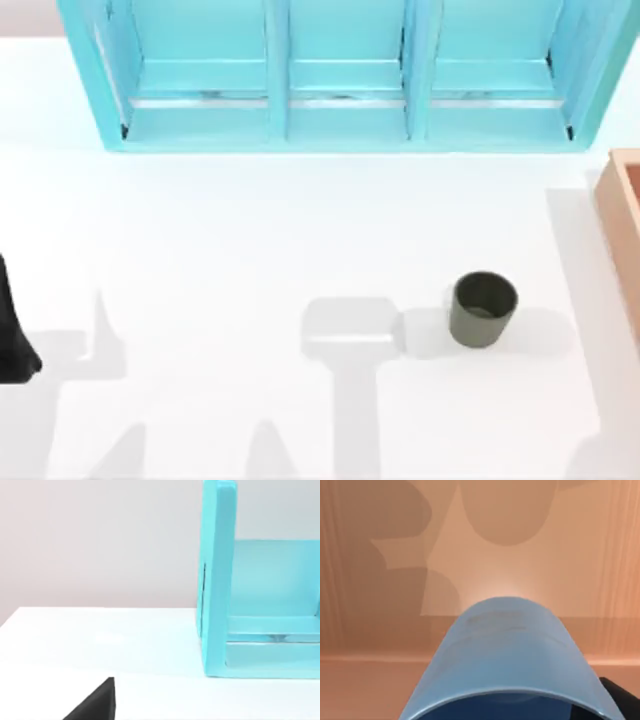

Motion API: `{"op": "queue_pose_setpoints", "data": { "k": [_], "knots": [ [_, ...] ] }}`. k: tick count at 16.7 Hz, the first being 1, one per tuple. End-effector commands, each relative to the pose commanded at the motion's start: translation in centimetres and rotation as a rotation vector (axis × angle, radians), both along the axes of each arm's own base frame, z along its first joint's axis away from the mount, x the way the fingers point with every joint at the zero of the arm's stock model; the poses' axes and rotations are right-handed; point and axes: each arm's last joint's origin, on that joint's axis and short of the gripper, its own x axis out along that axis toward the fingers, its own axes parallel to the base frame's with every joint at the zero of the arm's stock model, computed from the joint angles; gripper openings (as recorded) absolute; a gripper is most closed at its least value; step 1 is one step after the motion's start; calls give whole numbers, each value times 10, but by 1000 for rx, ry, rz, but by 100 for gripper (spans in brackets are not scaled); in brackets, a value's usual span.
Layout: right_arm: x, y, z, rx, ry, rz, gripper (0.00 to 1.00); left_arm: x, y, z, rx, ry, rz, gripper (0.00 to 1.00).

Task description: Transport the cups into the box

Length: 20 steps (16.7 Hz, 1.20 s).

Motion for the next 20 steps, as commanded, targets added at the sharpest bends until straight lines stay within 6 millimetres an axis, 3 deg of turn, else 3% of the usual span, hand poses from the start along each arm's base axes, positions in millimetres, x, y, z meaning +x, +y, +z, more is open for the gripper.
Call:
{"op": "queue_pose_setpoints", "data": {
  "k": [6, 19, 20],
  "knots": [
    [0, 3, -9, 0, -1, 4, 0, 0, 0, 0, 0, 0, 0, 100],
    [0, 3, -9, 0, -1, 4, 98, 0, 0, 0, 0, 0, 0, 100],
    [0, 3, -9, 0, -1, 4, 100, 0, 0, 0, 0, 0, 0, 100]
  ]
}}
